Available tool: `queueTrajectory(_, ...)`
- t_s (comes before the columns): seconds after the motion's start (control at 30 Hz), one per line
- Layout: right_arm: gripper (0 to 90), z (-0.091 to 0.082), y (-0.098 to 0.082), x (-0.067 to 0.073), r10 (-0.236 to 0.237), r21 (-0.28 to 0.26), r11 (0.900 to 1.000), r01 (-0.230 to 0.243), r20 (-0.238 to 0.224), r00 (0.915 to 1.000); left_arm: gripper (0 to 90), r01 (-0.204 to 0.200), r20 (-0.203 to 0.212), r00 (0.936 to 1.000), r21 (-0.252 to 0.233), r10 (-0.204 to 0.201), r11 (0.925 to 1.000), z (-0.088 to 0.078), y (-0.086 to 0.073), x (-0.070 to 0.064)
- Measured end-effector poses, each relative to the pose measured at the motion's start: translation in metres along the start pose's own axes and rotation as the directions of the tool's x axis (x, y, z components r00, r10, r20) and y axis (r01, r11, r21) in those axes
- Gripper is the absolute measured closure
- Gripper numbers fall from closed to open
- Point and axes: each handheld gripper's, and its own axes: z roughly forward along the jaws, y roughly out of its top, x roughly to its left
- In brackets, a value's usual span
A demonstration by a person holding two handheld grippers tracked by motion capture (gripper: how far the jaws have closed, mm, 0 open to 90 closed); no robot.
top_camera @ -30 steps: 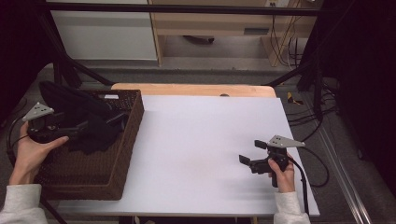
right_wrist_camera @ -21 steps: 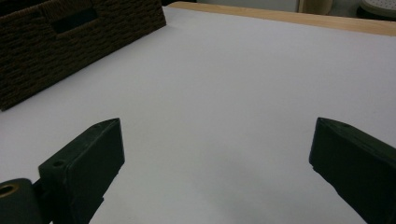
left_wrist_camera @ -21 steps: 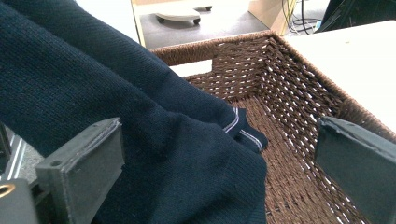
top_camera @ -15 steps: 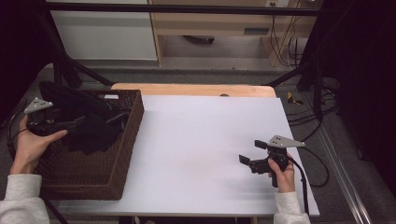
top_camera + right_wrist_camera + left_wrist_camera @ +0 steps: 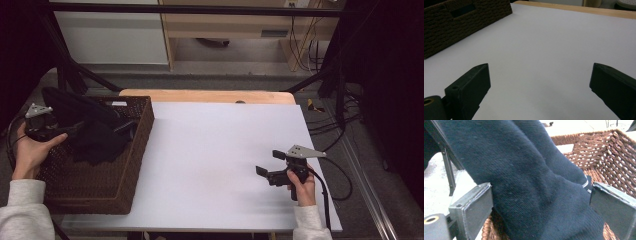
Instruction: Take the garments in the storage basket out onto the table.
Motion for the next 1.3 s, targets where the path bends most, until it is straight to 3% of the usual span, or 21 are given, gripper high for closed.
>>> queueTrajectory(0.23,3.7,0.0,0.0,0.0,0.0,-0.001,1.0,0.0,0.0,1.0,9.7,-0.018,-0.013,0.9998,-0.011,0.018,0.9998,0.008,0.001,0.011)
queueTrajectory(0.4,3.7,0.001,0.0,0.0,0.0,0.002,1.0,0.0,0.0,1.0,20.6,-0.013,-0.017,0.9998,-0.028,0.013,0.9995,0.014,0.001,0.017)
queueTrajectory(0.67,3.7,0.001,0.0,0.0,0.001,0.0,1.0,-0.001,-0.001,1.0,25.7,-0.034,0.0,0.9994,-0.016,0.034,0.9993,0.023,0.0,0.014)
queueTrajectory(0.8,3.7,0.001,0.0,0.0,0.001,0.001,1.0,-0.001,-0.002,1.0,25.0,-0.027,-0.031,0.9991,0.013,0.027,0.9995,0.023,-0.001,0.016)
queueTrajectory(0.93,3.7,0.001,0.0,0.0,0.001,0.001,1.0,-0.001,-0.001,1.0,21.8,0.014,-0.067,0.9976,0.004,-0.014,0.9999,0.021,-0.003,0.023)
queueTrajectory(1.17,3.7,0.0,0.0,0.001,0.002,-0.002,1.0,-0.002,-0.004,1.0,22.8,0.035,-0.003,0.9994,0.0,-0.035,0.9994,0.036,0.0,0.015)
queueTrajectory(1.3,3.7,0.0,0.0,0.0,0.002,-0.002,1.0,-0.002,-0.003,1.0,22.9,0.01,0.003,0.9999,0.018,-0.01,0.9998,0.041,0.006,0.007)
